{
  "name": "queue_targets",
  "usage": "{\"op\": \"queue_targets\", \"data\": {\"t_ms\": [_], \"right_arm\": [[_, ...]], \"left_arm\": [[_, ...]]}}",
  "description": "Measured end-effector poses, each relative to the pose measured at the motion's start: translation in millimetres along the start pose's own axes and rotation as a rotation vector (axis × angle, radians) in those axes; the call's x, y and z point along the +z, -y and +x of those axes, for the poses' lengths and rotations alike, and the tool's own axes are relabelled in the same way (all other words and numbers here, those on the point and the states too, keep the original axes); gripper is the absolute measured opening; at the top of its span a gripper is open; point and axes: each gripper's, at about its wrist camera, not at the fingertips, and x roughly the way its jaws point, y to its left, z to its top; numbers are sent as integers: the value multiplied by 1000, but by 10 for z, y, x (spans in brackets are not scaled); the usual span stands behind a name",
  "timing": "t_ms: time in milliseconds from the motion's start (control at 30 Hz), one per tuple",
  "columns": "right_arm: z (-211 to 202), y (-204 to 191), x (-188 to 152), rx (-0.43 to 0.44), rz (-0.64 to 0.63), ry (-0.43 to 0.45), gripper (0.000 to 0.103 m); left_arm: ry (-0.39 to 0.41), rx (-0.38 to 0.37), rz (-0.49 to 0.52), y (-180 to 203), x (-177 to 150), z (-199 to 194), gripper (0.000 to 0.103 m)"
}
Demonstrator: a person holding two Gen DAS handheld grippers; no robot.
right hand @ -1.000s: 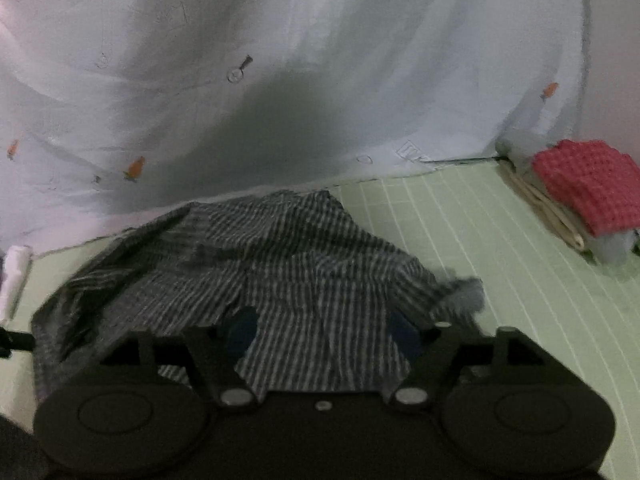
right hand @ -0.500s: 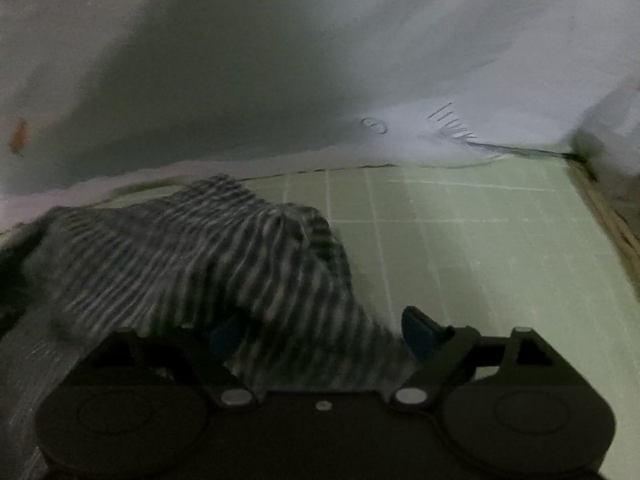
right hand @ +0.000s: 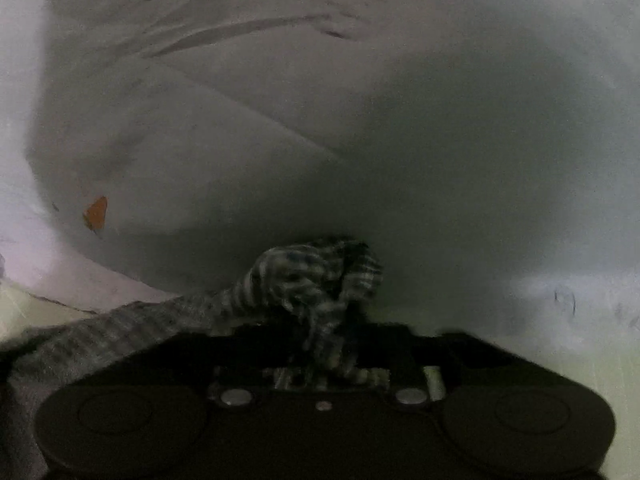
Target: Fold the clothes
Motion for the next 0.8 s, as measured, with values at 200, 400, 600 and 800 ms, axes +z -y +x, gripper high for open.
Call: {"op": "queue_targets", "data": {"t_ms": [200,400,600,800], "right_arm": [[-715,-232,-471,23,49,-38,69],[-1522,-211,-1529,-92,45,-207,80],[-1989,-52,-2100,-189,78,-303,84],[-2325,19,-2226,-119,155,-270,31]], "left_arm": [[-38,-59,23,-124,-334,-548,68],[-227,-72,8,-280,-1112,-1014,72],[-371,-79,-112,-584,-1838,-1443,75],[-388,-150,-134,-649,-2101,-1652,61]]}}
